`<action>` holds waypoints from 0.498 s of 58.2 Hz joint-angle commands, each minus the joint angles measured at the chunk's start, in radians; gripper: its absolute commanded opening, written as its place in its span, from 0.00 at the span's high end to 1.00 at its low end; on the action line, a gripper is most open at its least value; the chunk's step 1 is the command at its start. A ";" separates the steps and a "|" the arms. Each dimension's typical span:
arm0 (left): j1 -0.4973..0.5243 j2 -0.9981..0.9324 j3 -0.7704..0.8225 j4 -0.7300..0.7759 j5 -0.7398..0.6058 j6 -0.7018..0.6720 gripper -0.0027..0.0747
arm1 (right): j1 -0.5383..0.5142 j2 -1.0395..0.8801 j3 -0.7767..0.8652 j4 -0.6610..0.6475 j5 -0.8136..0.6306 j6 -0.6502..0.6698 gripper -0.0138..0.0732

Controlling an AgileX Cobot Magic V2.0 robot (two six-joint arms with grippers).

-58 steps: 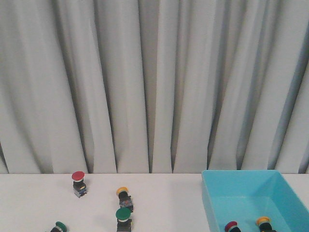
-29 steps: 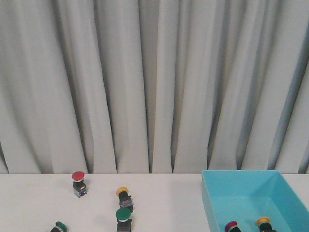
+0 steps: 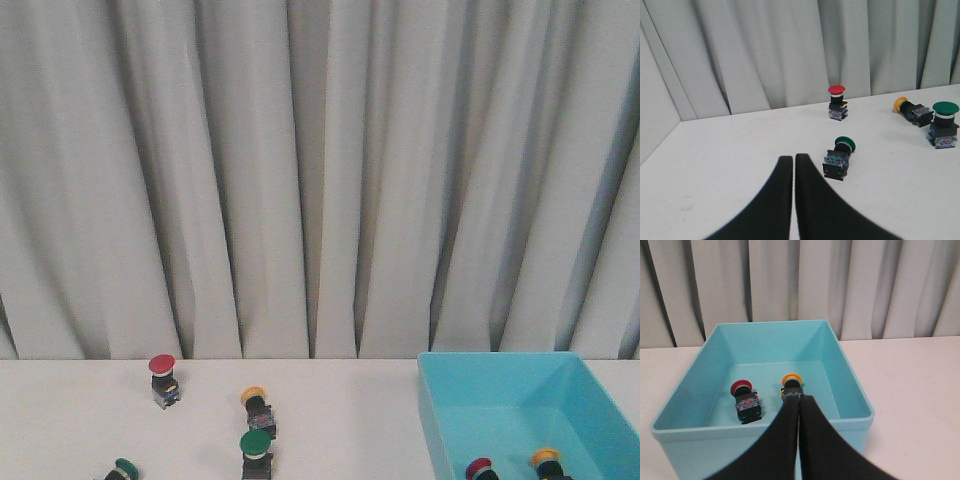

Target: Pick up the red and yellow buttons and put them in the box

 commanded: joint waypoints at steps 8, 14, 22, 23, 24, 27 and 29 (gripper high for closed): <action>0.002 -0.014 0.010 -0.004 -0.071 -0.002 0.97 | -0.001 -0.017 0.015 -0.006 -0.071 0.005 0.85; 0.002 -0.014 0.010 -0.004 -0.071 -0.002 0.97 | -0.001 -0.017 0.015 -0.006 -0.071 0.005 0.85; 0.002 -0.014 0.010 -0.004 -0.071 -0.002 0.97 | -0.001 -0.017 0.015 0.000 -0.072 0.005 0.85; 0.002 -0.014 0.010 -0.004 -0.071 -0.002 0.97 | -0.001 -0.017 0.015 0.000 -0.072 0.005 0.85; 0.002 -0.014 0.010 -0.004 -0.071 -0.002 0.97 | -0.001 -0.017 0.015 0.000 -0.072 0.005 0.85; 0.002 -0.014 0.010 -0.004 -0.071 -0.002 0.97 | -0.001 -0.017 0.015 0.000 -0.072 0.005 0.85; 0.002 -0.014 0.010 -0.004 -0.071 -0.002 0.97 | -0.001 -0.017 0.015 0.000 -0.072 0.005 0.85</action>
